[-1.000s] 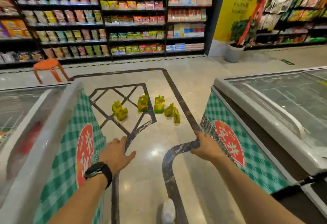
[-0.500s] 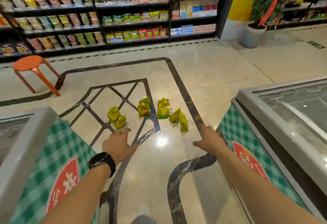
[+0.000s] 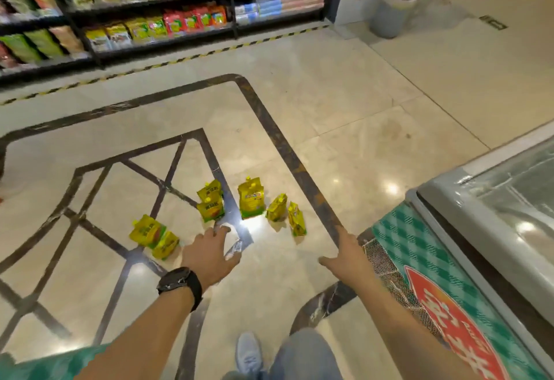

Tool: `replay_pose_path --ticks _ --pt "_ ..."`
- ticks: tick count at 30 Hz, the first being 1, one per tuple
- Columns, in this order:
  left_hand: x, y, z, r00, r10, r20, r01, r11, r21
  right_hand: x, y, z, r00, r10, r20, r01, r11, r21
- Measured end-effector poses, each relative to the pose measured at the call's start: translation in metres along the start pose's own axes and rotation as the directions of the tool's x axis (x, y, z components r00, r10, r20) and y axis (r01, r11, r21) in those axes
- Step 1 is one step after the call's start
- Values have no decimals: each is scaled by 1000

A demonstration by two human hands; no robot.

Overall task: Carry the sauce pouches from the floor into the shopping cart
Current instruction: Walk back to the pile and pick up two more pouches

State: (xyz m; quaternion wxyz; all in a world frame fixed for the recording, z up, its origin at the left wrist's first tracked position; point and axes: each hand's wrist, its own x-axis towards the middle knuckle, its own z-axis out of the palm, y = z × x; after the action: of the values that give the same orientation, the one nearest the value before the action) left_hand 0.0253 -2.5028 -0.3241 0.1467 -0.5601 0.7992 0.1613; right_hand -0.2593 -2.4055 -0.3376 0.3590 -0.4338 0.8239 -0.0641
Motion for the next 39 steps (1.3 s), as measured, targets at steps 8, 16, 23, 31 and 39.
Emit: replay_pose_path --ticks 8,16,23,31,39 --pt "195 -4 80 971 35 237 -19 997 -70 163 33 86 965 239 107 -258 940 223" --pt "396 -2 273 944 6 329 76 969 -234 366 87 242 908 416 50 -401 828 392" --pt "565 26 467 991 3 136 76 816 -573 537 151 400 939 313 -141 -160 763 626" --pt "589 35 514 996 55 -76 -94 569 -817 584 168 428 790 407 -459 2 746 665" --pt "570 5 358 945 182 273 146 511 -847 525 143 280 950 305 -74 -133 605 785"
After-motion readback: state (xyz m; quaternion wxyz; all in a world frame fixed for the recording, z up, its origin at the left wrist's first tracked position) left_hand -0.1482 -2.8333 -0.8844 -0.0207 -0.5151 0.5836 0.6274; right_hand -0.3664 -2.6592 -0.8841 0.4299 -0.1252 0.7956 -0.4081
